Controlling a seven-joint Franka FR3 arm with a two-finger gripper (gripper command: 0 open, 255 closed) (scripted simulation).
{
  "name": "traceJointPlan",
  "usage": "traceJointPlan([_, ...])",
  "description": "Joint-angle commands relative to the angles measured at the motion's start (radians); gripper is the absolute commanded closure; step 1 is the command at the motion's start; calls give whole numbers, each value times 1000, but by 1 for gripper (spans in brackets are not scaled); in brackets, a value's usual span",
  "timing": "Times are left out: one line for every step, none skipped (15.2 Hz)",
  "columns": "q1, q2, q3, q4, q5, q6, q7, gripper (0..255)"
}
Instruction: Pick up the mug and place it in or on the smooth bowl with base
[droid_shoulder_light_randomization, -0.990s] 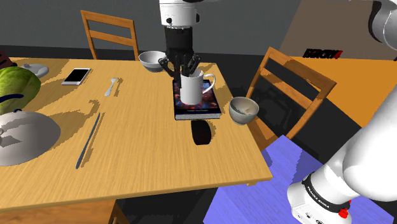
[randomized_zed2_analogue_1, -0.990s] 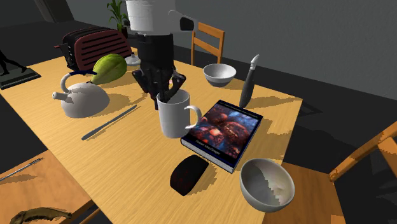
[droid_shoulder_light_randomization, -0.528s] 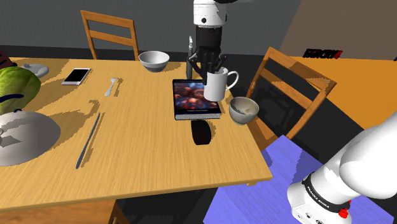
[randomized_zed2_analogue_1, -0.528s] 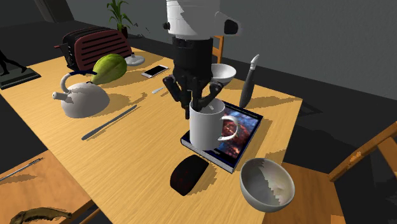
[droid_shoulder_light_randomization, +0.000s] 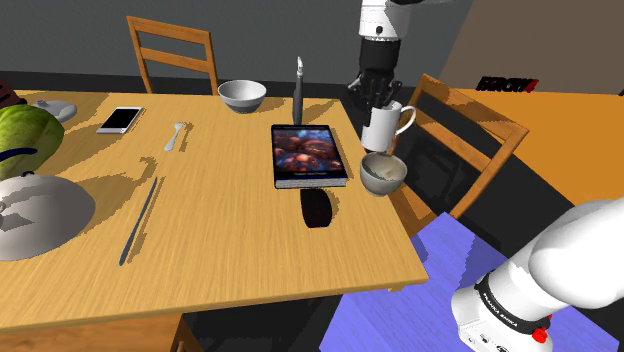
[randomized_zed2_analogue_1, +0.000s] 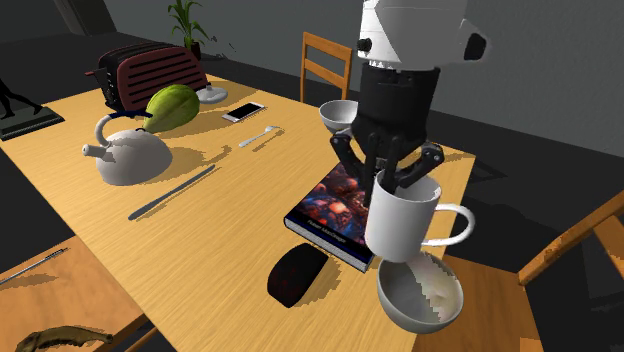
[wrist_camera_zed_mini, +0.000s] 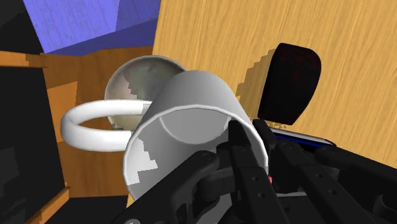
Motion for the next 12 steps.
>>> traceJointPlan([-15, -47, -29, -38, -3, -11, -46, 255])
traceJointPlan([-24, -65, -45, -55, -8, -15, -70, 255])
traceJointPlan([-32, -83, -61, -70, -14, -18, -94, 255])
traceJointPlan([-41, -99, -77, -84, -20, -22, -118, 255])
traceJointPlan([-50, -114, -94, -96, -27, -25, -142, 255])
traceJointPlan([-57, -125, -107, -106, -33, -28, -160, 255])
traceJointPlan([-56, -125, -106, -119, -33, -14, -161, 255])
traceJointPlan([-56, -125, -106, -133, -33, -1, -161, 255])
traceJointPlan([-56, -125, -105, -146, -33, 12, -161, 255])
traceJointPlan([-55, -124, -105, -159, -32, 26, -161, 255])
traceJointPlan([-55, -124, -104, -171, -32, 39, -162, 255])
traceJointPlan([-55, -123, -103, -184, -32, 53, -162, 255])
